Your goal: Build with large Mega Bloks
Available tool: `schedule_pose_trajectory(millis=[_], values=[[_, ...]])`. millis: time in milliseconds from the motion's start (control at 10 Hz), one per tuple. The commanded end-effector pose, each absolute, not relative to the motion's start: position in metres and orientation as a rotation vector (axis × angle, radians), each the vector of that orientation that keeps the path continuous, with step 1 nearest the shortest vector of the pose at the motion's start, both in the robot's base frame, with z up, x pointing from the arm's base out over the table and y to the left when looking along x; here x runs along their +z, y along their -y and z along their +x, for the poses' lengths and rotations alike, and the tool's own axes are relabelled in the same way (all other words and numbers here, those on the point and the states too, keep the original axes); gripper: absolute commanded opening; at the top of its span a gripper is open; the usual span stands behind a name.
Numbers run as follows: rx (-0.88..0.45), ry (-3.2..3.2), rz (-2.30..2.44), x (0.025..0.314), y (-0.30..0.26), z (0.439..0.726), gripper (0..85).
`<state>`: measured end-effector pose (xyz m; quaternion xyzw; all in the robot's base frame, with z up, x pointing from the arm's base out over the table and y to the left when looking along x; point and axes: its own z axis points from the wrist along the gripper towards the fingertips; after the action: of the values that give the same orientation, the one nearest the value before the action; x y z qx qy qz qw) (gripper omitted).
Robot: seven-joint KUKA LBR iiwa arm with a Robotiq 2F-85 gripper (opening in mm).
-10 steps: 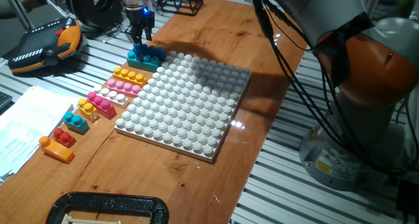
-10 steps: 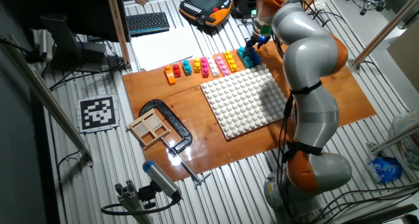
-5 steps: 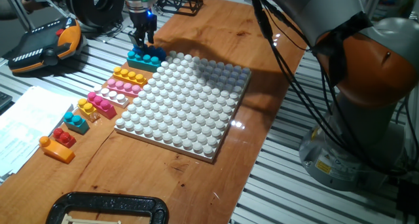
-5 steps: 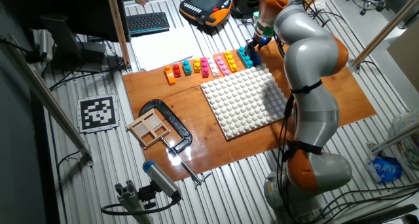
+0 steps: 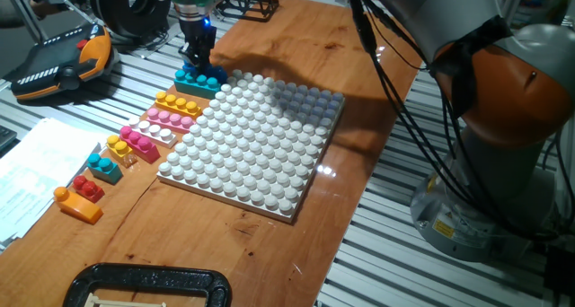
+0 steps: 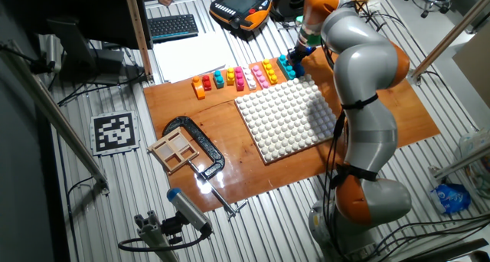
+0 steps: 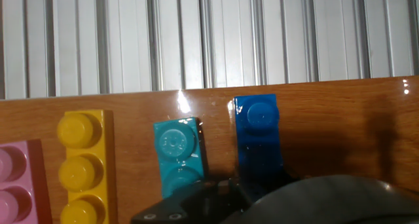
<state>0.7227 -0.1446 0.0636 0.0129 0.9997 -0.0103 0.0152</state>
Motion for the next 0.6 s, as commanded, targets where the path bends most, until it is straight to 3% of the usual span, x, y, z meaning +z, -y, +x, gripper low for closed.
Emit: schedule_pose_trajectory(millis=[0,500], values=[[-0.044,-3.106,0.044,0.064,0.144,0.722,0.0],[-0.109,-3.086,0.079,0.093,0.136,0.718,0.0]])
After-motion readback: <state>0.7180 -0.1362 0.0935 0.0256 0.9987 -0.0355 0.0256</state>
